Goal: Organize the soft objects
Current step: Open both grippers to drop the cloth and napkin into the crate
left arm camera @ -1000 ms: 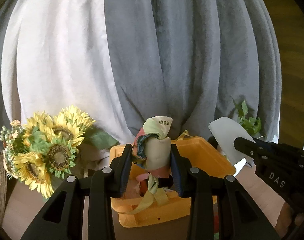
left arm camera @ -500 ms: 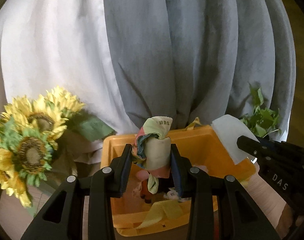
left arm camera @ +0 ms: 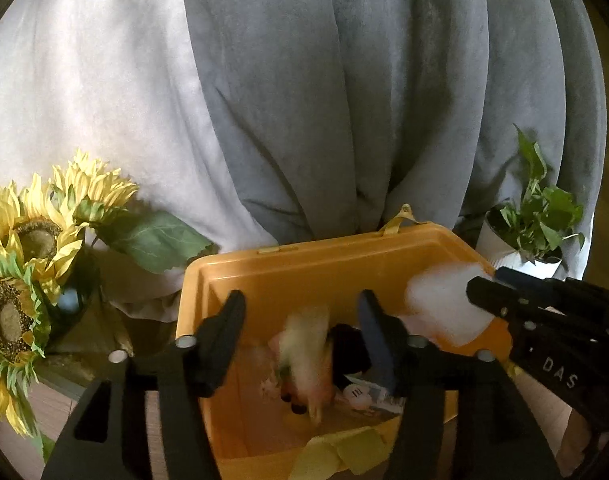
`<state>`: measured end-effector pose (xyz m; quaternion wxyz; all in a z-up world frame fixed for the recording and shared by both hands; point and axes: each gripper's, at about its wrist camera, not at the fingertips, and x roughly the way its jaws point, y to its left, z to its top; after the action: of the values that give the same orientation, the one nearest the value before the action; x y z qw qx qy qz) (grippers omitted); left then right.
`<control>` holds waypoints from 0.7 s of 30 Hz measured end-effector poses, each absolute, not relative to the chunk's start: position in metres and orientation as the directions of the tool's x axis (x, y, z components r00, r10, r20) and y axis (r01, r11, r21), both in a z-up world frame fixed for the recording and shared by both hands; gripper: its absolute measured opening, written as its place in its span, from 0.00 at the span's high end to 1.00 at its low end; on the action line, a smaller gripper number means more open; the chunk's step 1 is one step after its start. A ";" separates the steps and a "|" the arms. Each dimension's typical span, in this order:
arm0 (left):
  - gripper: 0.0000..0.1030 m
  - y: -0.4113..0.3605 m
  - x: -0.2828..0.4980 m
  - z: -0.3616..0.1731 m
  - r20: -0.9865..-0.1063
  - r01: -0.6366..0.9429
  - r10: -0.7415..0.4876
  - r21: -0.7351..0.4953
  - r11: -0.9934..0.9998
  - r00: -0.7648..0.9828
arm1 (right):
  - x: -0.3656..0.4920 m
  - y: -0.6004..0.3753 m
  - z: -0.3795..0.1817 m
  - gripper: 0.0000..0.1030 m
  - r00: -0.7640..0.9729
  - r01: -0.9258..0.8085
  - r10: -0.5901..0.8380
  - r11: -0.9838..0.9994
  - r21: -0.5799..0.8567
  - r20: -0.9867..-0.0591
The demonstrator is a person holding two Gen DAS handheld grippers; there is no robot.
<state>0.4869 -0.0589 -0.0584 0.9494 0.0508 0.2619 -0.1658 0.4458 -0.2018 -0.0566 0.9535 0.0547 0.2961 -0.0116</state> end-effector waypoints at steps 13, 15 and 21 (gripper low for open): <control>0.33 -0.051 0.459 -0.044 -0.486 0.303 -0.258 0.015 0.953 0.835 | 0.429 -0.210 -0.045 0.55 0.841 0.091 -0.020 0.990 0.106 -0.540; 0.32 -0.050 0.450 -0.039 -0.477 0.300 -0.259 0.010 0.954 0.840 | 0.422 -0.211 -0.041 0.55 0.848 0.087 -0.016 0.990 0.110 -0.530; 0.32 -0.047 0.419 -0.027 -0.455 0.302 -0.268 0.002 0.953 0.849 | 0.393 -0.214 -0.024 0.50 0.873 0.077 -0.012 0.990 0.114 -0.487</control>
<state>0.4189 -0.0471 -0.0265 0.9608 0.0369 0.2310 -0.1485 0.3930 -0.2137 -0.0240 0.9656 0.0650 0.2508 -0.0229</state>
